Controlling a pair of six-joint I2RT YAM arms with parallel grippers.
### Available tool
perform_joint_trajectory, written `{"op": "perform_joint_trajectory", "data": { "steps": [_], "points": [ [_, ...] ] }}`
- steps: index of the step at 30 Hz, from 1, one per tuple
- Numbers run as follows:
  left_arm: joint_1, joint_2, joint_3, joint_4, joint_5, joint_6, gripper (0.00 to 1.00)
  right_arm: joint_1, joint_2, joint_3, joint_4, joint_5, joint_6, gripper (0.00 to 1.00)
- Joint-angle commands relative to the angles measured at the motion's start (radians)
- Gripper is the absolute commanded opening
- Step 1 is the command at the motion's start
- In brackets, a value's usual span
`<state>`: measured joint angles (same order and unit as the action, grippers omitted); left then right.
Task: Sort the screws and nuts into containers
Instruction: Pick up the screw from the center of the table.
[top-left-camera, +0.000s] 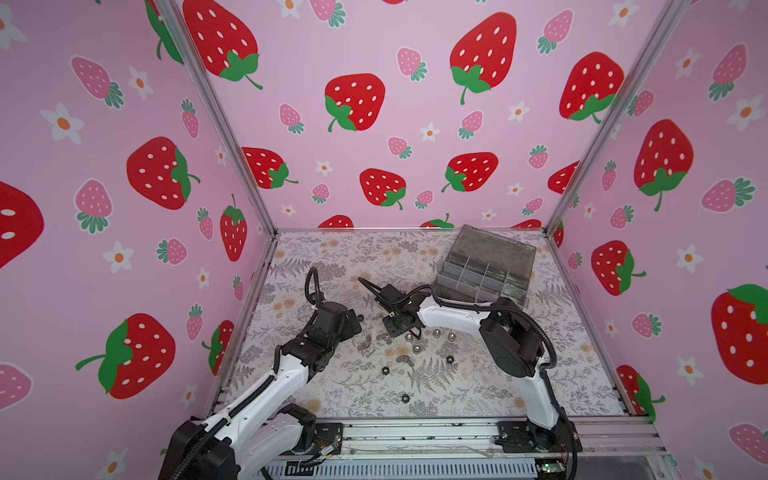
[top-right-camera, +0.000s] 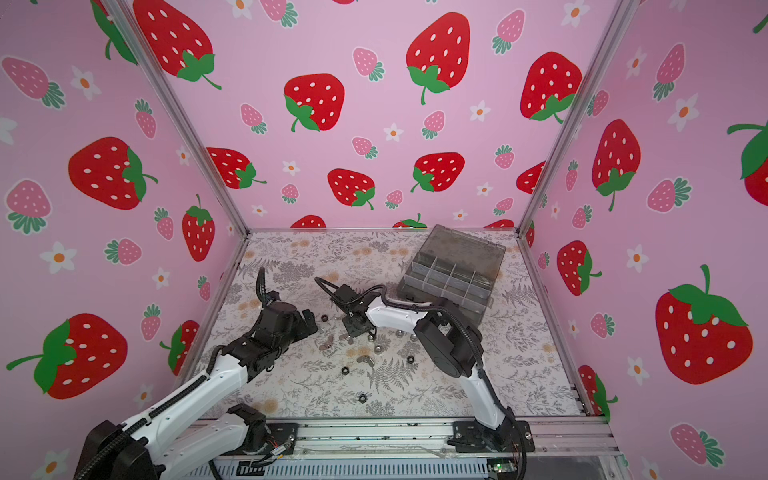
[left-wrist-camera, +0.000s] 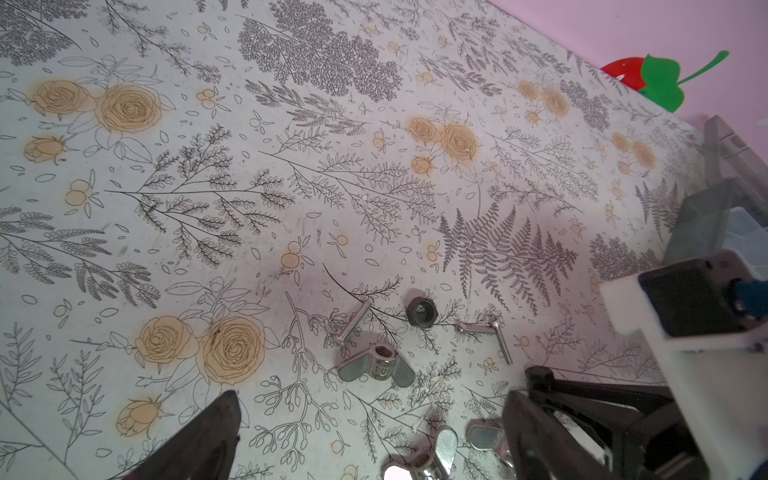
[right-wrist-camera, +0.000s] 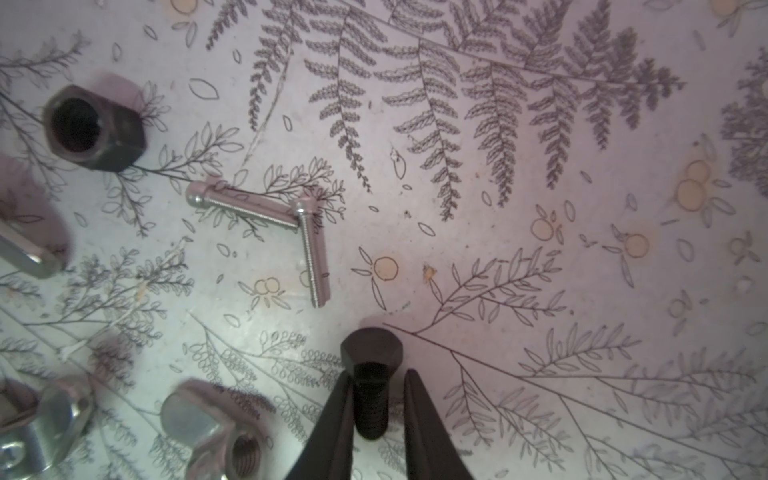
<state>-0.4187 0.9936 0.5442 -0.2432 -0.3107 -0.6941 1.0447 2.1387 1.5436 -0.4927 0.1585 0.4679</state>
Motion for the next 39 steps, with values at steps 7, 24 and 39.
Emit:
{"op": "perform_joint_trajectory", "data": {
  "steps": [7, 24, 39],
  "points": [
    [0.007, -0.004, -0.006, -0.001, -0.012, -0.005, 0.99, 0.008, 0.035, -0.011, -0.082, -0.007, 0.002, 0.1],
    [0.008, -0.015, -0.004, 0.009, 0.002, 0.011, 0.99, -0.049, -0.237, -0.124, -0.03, 0.178, 0.087, 0.0],
    [0.008, -0.021, 0.005, 0.027, 0.004, 0.034, 0.99, -0.37, -0.547, -0.411, -0.003, 0.148, 0.131, 0.0]
  ]
}}
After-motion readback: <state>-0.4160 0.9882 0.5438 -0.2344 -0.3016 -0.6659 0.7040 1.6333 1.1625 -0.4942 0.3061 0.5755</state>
